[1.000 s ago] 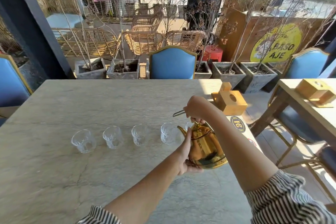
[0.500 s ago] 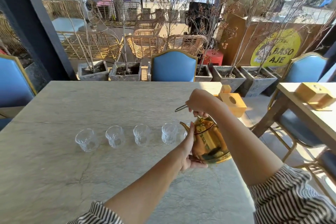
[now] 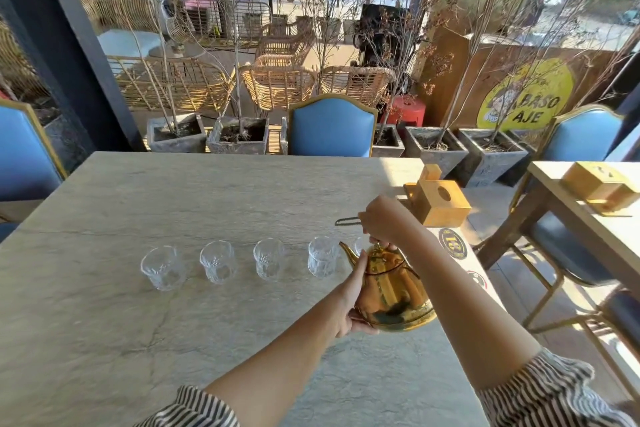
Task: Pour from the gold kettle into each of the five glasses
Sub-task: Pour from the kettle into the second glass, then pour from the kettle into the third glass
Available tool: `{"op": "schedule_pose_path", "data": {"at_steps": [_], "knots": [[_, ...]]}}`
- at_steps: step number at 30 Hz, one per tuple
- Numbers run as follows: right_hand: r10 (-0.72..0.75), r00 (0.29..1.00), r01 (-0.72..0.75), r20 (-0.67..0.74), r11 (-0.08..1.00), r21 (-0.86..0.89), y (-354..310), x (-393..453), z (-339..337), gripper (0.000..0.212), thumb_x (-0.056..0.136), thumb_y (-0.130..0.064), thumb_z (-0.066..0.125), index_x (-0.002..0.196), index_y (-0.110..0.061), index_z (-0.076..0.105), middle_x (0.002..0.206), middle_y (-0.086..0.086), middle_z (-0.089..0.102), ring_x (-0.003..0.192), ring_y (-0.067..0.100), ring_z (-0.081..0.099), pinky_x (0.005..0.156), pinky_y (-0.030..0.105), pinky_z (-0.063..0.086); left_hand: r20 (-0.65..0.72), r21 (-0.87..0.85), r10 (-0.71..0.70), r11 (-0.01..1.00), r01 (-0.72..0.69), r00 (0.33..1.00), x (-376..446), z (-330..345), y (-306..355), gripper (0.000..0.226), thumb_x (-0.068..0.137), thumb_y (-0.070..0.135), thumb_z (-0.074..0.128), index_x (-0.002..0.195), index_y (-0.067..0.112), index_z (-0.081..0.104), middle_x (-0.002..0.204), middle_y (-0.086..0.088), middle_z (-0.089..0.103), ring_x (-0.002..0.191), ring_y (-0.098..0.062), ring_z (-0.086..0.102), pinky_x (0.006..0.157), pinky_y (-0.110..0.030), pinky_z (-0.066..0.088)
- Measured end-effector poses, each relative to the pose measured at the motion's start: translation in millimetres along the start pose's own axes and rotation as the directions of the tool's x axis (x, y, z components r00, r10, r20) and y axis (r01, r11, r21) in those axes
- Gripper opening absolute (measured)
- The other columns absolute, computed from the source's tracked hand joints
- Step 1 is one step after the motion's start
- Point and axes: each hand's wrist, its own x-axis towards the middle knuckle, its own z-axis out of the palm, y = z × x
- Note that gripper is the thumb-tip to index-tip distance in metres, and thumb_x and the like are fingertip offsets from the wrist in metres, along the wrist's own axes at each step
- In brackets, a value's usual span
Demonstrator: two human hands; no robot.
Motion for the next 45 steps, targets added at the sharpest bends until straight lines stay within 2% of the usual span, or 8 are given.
{"op": "schedule_pose_path", "data": {"at_steps": [5, 15, 21, 30, 34, 38, 42, 45], "knots": [[0.021, 0.999, -0.017, -0.042, 0.997, 0.078, 13.6, -8.5, 17.1, 0.032, 0.099, -0.014, 0.04, 0.111, 0.001, 0.064, 0.102, 0.017, 0.069, 0.092, 0.031, 0.068, 0.074, 0.036, 0.055, -0.029, 0.005, 0.006, 1.0, -0.006, 1.0, 11.4, -8.3, -9.2, 0.097, 0.068, 0.086, 0.056, 0.136, 0.016, 0.051, 0.121, -0.014, 0.062, 0.121, -0.035, 0.06, 0.091, -0.052, 0.058], [-0.069, 0.979, 0.095, -0.191, 0.987, 0.128, 27.1, -14.3, 37.2, 0.044, 0.099, -0.029, 0.044, 0.083, 0.001, 0.072, 0.081, 0.016, 0.074, 0.075, 0.032, 0.069, 0.067, 0.035, 0.054, -0.087, -0.011, 0.058, 0.998, -0.059, 0.995, 17.8, -26.6, -18.8, 0.099, 0.058, 0.082, 0.07, 0.129, 0.014, 0.056, 0.122, -0.015, 0.064, 0.111, -0.033, 0.063, 0.087, -0.053, 0.059], [-0.112, 0.969, 0.139, -0.219, 0.984, 0.113, 11.5, -29.5, 40.1, 0.044, 0.101, -0.027, 0.043, 0.088, 0.003, 0.072, 0.085, 0.018, 0.073, 0.066, 0.028, 0.061, 0.049, 0.025, 0.037, -0.123, -0.029, 0.09, 0.995, -0.094, 0.988, 13.5, -44.4, -22.1, 0.108, 0.046, 0.084, 0.075, 0.123, 0.011, 0.06, 0.116, -0.014, 0.069, 0.106, -0.032, 0.067, 0.081, -0.053, 0.061], [-0.124, 0.98, 0.143, -0.155, 0.983, 0.117, -33.3, -28.4, 55.8, 0.04, 0.1, -0.024, 0.041, 0.094, 0.0, 0.072, 0.088, 0.013, 0.072, 0.067, 0.022, 0.062, 0.048, 0.025, 0.042, -0.141, -0.042, 0.076, 0.996, -0.082, 0.987, -6.1, -81.4, -22.3, 0.094, 0.063, 0.078, 0.07, 0.125, 0.01, 0.057, 0.109, -0.014, 0.065, 0.109, -0.033, 0.063, 0.087, -0.052, 0.06], [-0.137, 0.986, 0.142, -0.093, 0.989, 0.043, -56.1, -25.4, 61.3, 0.038, 0.1, -0.022, 0.042, 0.097, 0.001, 0.071, 0.095, 0.013, 0.072, 0.082, 0.026, 0.068, 0.056, 0.029, 0.047, -0.112, -0.052, 0.069, 0.996, -0.075, 0.991, -15.9, -93.7, -22.0, 0.095, 0.064, 0.082, 0.064, 0.129, 0.014, 0.056, 0.121, -0.015, 0.065, 0.116, -0.034, 0.062, 0.082, -0.051, 0.061], [-0.094, 0.994, 0.095, -0.052, 0.995, 0.011, -77.2, -21.2, 65.6, 0.033, 0.098, -0.024, 0.046, 0.101, -0.001, 0.07, 0.084, 0.008, 0.065, 0.063, 0.017, 0.056, 0.05, 0.025, 0.043, -0.084, -0.056, 0.057, 0.997, -0.062, 0.995, -23.7, -103.1, -20.4, 0.09, 0.074, 0.081, 0.055, 0.132, 0.013, 0.054, 0.12, -0.013, 0.065, 0.113, -0.032, 0.063, 0.083, -0.049, 0.06], [-0.088, 0.996, 0.088, -0.004, 0.996, 0.028, -92.0, -20.3, 63.9, 0.031, 0.094, -0.017, 0.045, 0.104, 0.002, 0.067, 0.093, 0.018, 0.064, 0.093, 0.034, 0.064, 0.07, 0.037, 0.047, -0.069, -0.037, 0.029, 0.999, -0.031, 0.997, -28.4, -110.1, -16.9, 0.093, 0.075, 0.083, 0.051, 0.136, 0.013, 0.052, 0.117, -0.015, 0.062, 0.114, -0.034, 0.063, 0.087, -0.05, 0.06], [-0.074, 0.997, 0.074, -0.005, 0.997, 0.016, -101.2, -20.0, 61.5, 0.031, 0.092, -0.016, 0.045, 0.105, 0.003, 0.065, 0.087, 0.014, 0.056, 0.083, 0.033, 0.056, 0.071, 0.035, 0.043, -0.066, -0.033, 0.008, 0.999, -0.01, 0.998, -30.4, -114.3, -13.1, 0.093, 0.076, 0.083, 0.05, 0.137, 0.012, 0.05, 0.125, -0.019, 0.06, 0.123, -0.038, 0.059, 0.093, -0.053, 0.056]]}}
